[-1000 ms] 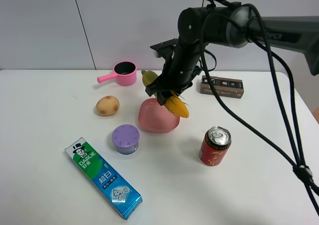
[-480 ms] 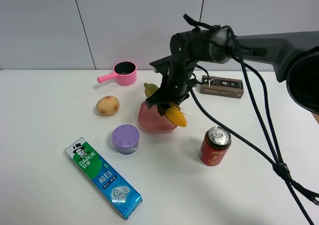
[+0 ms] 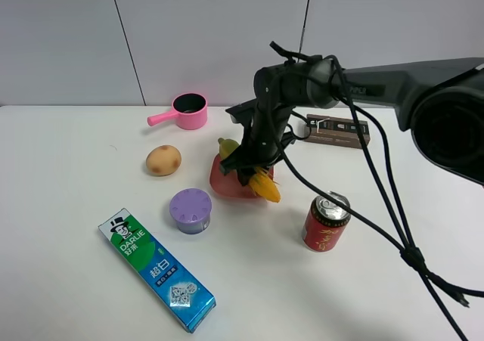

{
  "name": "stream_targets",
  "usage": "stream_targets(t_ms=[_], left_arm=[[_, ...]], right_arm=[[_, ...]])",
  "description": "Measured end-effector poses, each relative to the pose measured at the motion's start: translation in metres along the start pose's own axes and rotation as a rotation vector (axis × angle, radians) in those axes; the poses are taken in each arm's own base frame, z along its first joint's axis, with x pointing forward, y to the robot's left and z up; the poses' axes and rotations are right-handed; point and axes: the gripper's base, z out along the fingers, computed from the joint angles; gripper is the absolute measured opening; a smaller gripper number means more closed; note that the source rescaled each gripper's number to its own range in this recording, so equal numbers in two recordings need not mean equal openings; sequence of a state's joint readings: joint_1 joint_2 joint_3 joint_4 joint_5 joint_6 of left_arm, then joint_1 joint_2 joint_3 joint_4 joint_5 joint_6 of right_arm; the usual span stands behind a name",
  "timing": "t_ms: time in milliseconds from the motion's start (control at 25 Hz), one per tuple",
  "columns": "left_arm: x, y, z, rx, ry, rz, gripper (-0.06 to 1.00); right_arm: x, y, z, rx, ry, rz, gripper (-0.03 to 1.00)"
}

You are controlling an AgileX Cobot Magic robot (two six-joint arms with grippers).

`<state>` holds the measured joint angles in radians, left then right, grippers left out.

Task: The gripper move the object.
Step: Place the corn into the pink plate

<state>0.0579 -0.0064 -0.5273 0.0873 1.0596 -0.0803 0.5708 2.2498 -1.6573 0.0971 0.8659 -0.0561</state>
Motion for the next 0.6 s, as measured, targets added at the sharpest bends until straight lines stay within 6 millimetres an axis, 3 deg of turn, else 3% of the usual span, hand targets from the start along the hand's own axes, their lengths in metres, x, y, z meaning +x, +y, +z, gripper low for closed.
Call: stream_targets(t_ms=[400,480,560,600], left_arm=[[0.0,0.0,0.0,0.0,0.0,0.0,1.0],[0.0,0.0,0.0,0.0,0.0,0.0,1.0],[0.0,0.0,0.0,0.0,0.0,0.0,1.0],[0.0,0.0,0.0,0.0,0.0,0.0,1.0]], right_arm=[[-0.0009,0.0003,0.0001,-0.003,-0.01,0.004,0.0],[-0.0007,0.0005,0.0001,-0.005,-0.007,0.007,0.18],[-0.0001,0.0005,0.0001,-0.006,-0.001,0.007,0.55],[-0.0002,0.0006,-0.0004,-0.006,-0.002,0.007,0.69]])
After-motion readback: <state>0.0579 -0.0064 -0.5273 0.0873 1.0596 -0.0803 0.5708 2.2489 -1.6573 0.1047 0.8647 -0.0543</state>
